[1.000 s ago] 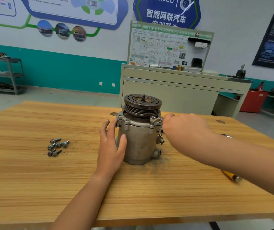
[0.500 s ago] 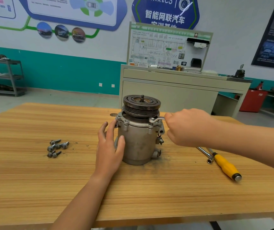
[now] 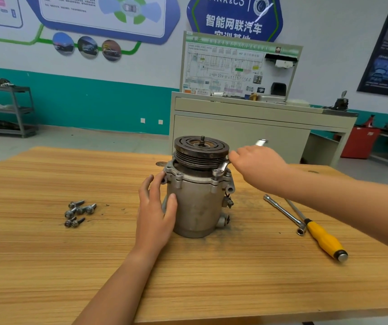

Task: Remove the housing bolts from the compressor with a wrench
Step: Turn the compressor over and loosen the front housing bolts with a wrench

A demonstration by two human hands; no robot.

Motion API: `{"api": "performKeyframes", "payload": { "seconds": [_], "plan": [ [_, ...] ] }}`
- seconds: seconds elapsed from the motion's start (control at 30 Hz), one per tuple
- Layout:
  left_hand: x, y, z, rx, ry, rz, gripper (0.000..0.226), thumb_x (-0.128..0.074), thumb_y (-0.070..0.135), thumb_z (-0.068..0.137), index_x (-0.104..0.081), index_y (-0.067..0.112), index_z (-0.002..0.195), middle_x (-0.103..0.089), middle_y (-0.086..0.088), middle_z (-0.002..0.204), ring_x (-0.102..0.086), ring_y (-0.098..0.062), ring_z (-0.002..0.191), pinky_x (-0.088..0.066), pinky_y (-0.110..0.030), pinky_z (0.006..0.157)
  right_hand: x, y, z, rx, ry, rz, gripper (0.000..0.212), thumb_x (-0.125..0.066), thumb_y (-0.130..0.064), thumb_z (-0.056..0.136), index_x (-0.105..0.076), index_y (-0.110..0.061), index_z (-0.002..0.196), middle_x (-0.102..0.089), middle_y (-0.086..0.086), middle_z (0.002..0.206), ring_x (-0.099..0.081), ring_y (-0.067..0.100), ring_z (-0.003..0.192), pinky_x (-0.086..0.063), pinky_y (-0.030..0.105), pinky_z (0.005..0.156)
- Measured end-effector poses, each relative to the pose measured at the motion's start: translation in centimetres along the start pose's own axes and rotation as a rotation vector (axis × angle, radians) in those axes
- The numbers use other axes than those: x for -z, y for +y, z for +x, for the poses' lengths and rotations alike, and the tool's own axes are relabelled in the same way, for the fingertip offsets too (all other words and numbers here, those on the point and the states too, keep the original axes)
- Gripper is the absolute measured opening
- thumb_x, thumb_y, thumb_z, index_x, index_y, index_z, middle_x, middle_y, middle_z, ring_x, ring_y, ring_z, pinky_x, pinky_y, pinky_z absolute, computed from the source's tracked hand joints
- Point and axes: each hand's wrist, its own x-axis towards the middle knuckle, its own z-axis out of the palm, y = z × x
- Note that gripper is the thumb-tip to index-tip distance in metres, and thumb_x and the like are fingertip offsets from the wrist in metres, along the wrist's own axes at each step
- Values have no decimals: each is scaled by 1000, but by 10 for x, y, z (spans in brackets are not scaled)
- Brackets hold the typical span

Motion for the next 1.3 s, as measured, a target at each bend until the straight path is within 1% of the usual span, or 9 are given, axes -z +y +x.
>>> {"api": "performKeyframes", "payload": {
  "seconds": [0.07,0.13,0.2,0.33,0.5,0.83,1.07,1.13,1.3],
  "plan": [
    [0,0,1,-1,1,5,51,-49,22,93,-29,46,133,-25,2,146,-40,-16,126,-36,-28,90,-7,-4,1,6,119,-6,31,-53,15,74,-55,2,102,-62,15,87,-60,30,78,-44,34,64],
    [1,-1,2,2,-1,15,50,-49,21,93,-32,38,137,-25,1,146,-41,-18,125,-36,-29,90,-12,-5,-6,-46,260,115,33,-66,22,59,-63,10,90,-65,20,69,-63,34,61,-52,37,57],
    [1,-1,1,9,-4,16,50,-48,22,93,-33,35,139,-25,1,146,-41,-18,125,-37,-29,91,-12,-6,-16,-161,340,287,29,-64,16,72,-63,10,100,-66,20,69,-63,33,59,-54,44,62],
    [1,-1,1,18,-8,16,51,-48,23,94,-32,33,140,-24,1,147,-41,-18,126,-37,-29,90,17,-5,-46,-421,461,614,30,-40,-14,97,-50,-4,124,-47,-5,58,-45,18,48,-31,26,48],
    [1,-1,0,22,-11,10,53,-50,22,93,-31,32,141,-25,0,147,-42,-19,123,-37,-29,89,47,-28,-80,-302,66,394,25,-28,-32,96,-41,-26,116,-47,-6,61,-48,16,56,-32,29,45],
    [3,3,-1,-10,1,77,53,-53,20,92,-35,30,141,-13,2,151,-35,-17,130,-35,-27,90,56,-39,-62,-248,-100,76,37,-38,-2,87,-40,-17,121,-33,-5,56,-30,12,45,-21,25,37],
    [4,4,-2,-27,12,94,54,-56,15,90,-38,27,139,-13,-1,151,-35,-18,129,-35,-28,90,82,-52,-39,-81,-247,-96,30,-39,2,91,-48,-5,119,-24,0,60,-40,21,65,-28,27,42],
    [4,4,-1,-23,8,95,54,-56,16,90,-37,27,140,-12,-1,151,-36,-19,129,-36,-28,90,81,-48,-39,-60,-257,-118,34,-40,-3,93,-44,-5,127,-24,0,61,-45,21,65,-28,26,43],
    [5,3,-3,-25,1,90,55,-55,16,91,-36,28,141,-12,-1,151,-33,-16,129,-37,-29,91,53,-28,-43,-17,-226,-136,56,-37,-16,90,-18,-7,142,-34,-3,56,-31,13,45,-24,25,36]
  ]
}}
